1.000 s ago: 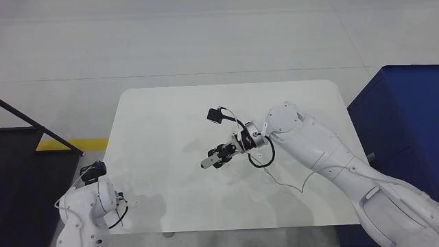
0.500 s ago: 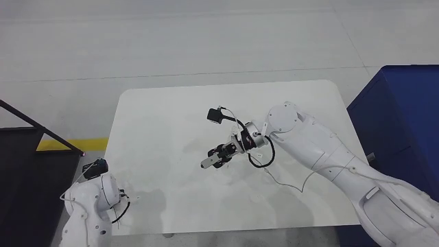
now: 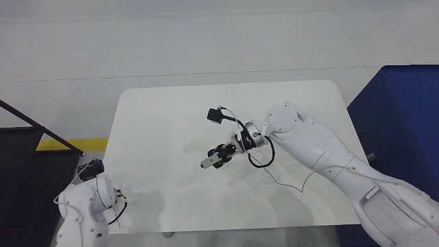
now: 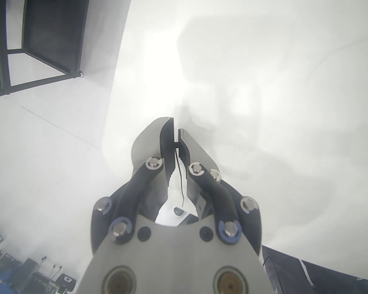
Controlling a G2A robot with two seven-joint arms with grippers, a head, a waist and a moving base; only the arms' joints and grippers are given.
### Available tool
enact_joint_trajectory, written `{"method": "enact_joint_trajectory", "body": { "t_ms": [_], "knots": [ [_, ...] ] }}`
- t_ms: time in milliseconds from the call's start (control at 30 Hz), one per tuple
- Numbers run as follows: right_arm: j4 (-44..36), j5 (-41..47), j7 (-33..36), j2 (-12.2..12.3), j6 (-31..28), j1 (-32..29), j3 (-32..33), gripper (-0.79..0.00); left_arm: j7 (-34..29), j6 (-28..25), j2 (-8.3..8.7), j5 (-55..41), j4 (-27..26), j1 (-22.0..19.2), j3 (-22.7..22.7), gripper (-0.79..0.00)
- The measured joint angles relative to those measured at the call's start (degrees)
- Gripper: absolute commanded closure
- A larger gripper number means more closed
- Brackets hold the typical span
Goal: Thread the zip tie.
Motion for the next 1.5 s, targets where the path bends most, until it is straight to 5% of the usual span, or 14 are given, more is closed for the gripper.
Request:
{"method": "enact_joint_trajectory", "body": {
  "t_ms": [267, 633, 867, 967, 1200, 1500],
  "knots": [
    [0.0, 0.0, 0.0, 0.0, 0.0, 0.0, 0.0, -0.785, 0.01, -2.7, 0.05, -6.23, -5.74, 3.04, -2.41, 0.0],
    [0.0, 0.0, 0.0, 0.0, 0.0, 0.0, 0.0, -0.785, 1.85, -16.36, 0.36, -38.56, -12.11, 7.8, -9.98, 0.0],
    [-3.2, -0.95, 3.59, 0.61, 0.19, -1.17, 0.92, -0.785, 3.38, -14.56, 0.32, -40.24, -12.05, 8.48, -9.9, 0.0],
    [-4.31, 3.26, 6.12, 1.23, -1.99, -2.72, 3.27, -0.785, 4.3, -11.09, 0.18, -48.88, -13.36, 8.79, -11.14, 0.0],
    [-4.67, 10.61, -0.32, 1.73, -8.37, -7.24, 7.95, -0.785, 9.32, 1.08, -0.41, -71.22, -12.53, 8.88, -11.97, 0.0],
    [-7.01, 10.69, 0.16, 1.56, -6.37, -9.07, 7.65, -0.785, 11.53, 1.32, -0.5, -72.21, -12.51, 9.23, -11.82, 0.0]
  ]
}}
